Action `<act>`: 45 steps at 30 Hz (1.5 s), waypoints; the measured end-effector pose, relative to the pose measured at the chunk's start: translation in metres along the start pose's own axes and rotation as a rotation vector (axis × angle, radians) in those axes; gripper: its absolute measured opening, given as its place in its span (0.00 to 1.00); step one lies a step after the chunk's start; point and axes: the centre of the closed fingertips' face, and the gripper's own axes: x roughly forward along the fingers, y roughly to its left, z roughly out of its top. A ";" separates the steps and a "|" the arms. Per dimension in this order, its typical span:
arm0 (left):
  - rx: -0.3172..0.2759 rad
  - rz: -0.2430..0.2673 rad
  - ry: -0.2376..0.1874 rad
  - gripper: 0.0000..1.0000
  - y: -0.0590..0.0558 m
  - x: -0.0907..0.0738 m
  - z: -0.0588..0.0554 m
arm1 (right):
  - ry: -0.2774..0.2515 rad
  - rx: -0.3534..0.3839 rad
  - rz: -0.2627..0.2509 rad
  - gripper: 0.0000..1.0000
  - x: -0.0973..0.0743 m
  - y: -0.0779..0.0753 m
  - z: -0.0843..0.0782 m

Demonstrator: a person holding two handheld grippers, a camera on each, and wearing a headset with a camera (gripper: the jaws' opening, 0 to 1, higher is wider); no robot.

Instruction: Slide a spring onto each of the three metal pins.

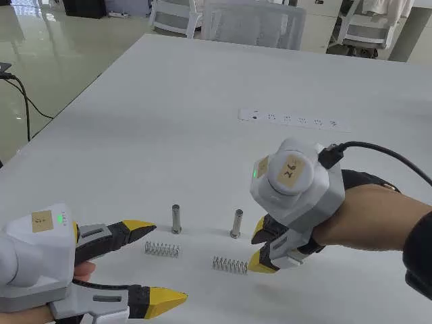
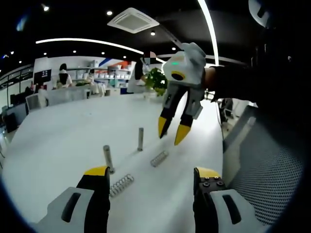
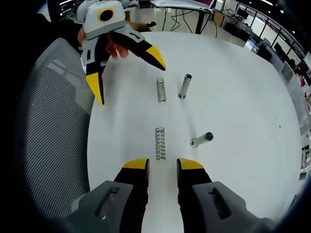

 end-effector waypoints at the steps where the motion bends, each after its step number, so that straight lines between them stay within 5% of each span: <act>1: 0.000 -0.001 0.000 0.65 0.000 0.000 0.000 | 0.002 0.000 0.002 0.20 0.001 0.001 0.000; 45: 0.000 -0.019 0.002 0.62 -0.004 0.002 0.000 | 0.057 -0.013 0.024 0.10 0.035 0.003 -0.006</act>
